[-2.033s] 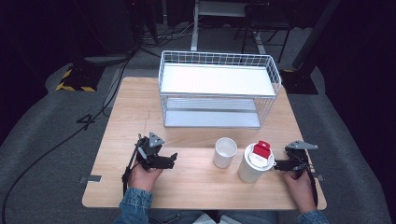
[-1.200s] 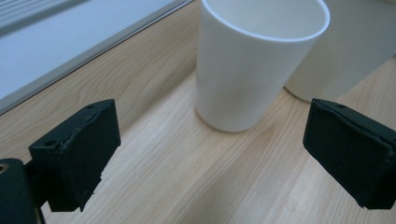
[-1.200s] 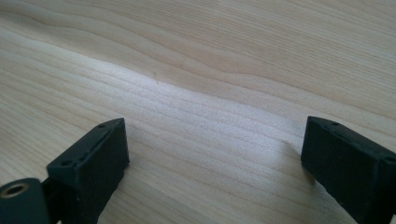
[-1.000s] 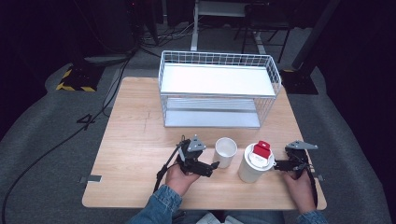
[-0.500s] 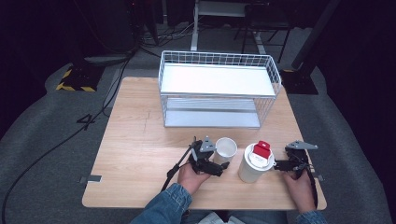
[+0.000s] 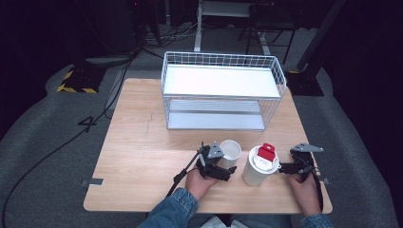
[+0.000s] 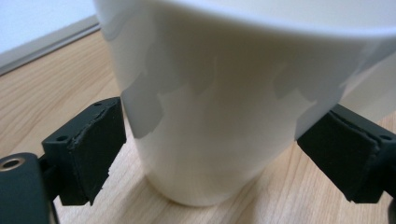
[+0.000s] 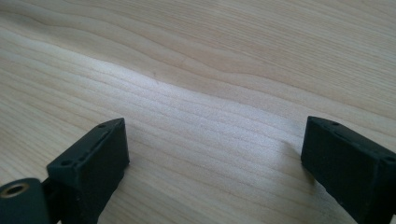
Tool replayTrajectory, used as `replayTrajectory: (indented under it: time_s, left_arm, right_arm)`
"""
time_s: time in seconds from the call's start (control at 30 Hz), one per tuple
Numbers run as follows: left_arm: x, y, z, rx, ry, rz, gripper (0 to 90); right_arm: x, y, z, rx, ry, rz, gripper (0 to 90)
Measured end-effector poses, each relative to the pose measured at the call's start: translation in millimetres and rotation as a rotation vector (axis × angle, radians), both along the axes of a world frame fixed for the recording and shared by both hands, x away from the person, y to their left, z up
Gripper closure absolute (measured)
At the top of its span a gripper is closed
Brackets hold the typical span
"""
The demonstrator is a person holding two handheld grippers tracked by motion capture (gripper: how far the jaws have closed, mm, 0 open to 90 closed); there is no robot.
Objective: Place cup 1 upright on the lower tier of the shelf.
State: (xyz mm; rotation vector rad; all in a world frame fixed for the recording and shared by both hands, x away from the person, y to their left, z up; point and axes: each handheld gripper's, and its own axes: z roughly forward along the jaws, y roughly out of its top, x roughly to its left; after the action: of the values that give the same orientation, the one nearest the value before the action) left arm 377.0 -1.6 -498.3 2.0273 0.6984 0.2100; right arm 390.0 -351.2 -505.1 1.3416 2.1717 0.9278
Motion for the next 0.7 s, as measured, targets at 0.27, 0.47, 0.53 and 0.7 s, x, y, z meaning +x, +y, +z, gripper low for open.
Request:
replayTrajectory:
  time_s: [0.27,0.47,0.53,0.7]
  left_arm:
    - [-3.0,-6.0,0.3,0.058,-0.046,0.015,16.7]
    - [-3.9,-6.4,0.3,0.063,-0.057,0.013,23.0]
    - [-3.8,-6.4,0.3,0.062,-0.057,0.013,23.1]
    - [-4.4,-6.6,0.3,0.066,-0.061,0.013,23.3]
  right_arm:
    - [-0.2,0.2,0.0,0.002,0.003,-0.001,7.5]
    - [-0.2,0.2,0.0,0.002,0.002,-0.001,7.5]
    - [-0.2,0.2,0.0,0.001,0.003,-0.001,7.5]
    - [-0.2,0.2,0.0,0.001,0.002,-0.001,7.5]
